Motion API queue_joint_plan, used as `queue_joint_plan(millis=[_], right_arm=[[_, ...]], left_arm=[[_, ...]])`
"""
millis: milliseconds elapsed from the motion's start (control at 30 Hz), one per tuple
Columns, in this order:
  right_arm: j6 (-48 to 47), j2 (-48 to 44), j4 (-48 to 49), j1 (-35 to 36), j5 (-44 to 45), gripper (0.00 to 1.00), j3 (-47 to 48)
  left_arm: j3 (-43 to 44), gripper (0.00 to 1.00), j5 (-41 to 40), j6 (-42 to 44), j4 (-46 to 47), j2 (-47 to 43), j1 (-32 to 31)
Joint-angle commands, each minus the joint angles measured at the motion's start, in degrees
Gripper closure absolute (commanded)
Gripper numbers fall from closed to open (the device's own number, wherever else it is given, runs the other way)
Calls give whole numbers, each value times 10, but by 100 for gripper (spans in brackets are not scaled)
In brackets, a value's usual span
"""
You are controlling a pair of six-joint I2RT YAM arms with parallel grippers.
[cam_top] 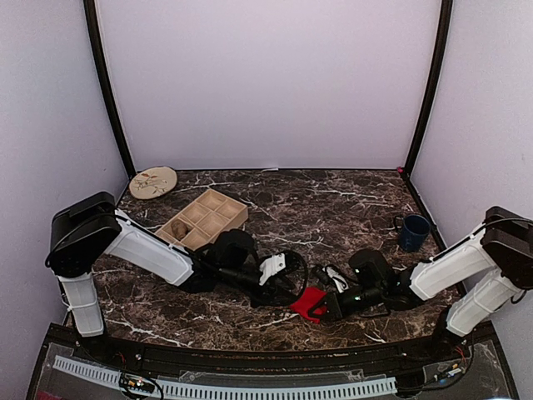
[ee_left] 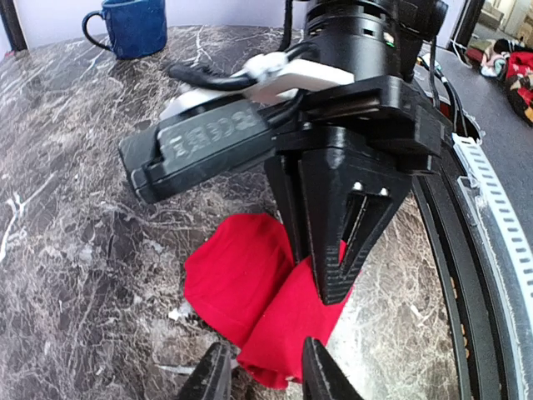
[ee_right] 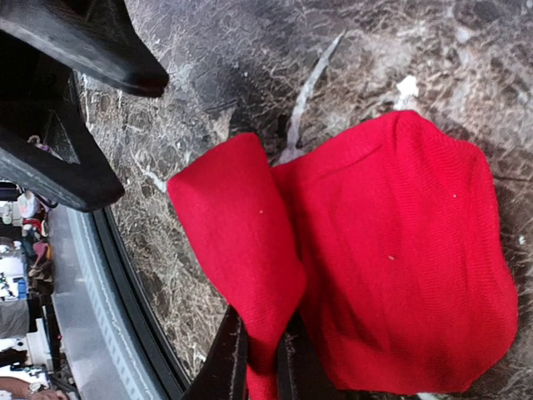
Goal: Roll the socks
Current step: Roll the sock at the center of the board.
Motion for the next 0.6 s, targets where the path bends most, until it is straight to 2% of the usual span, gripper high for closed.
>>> queue_joint_plan(millis=[0, 133, 400, 567], right_arm=[[29, 19, -4, -8, -38, 100, -18], [36, 26, 1, -13, -54, 100, -20], [48, 40, 15, -18, -88, 100, -15], [49, 44, 14, -19, -100, 100, -11]], left_arm=[[-14, 67, -15, 63, 30, -31, -9], [-20, 67, -18, 105, 12, -36, -16], [5, 67, -19, 232, -97, -26, -51], [13, 66, -41, 259, -105, -15, -59]])
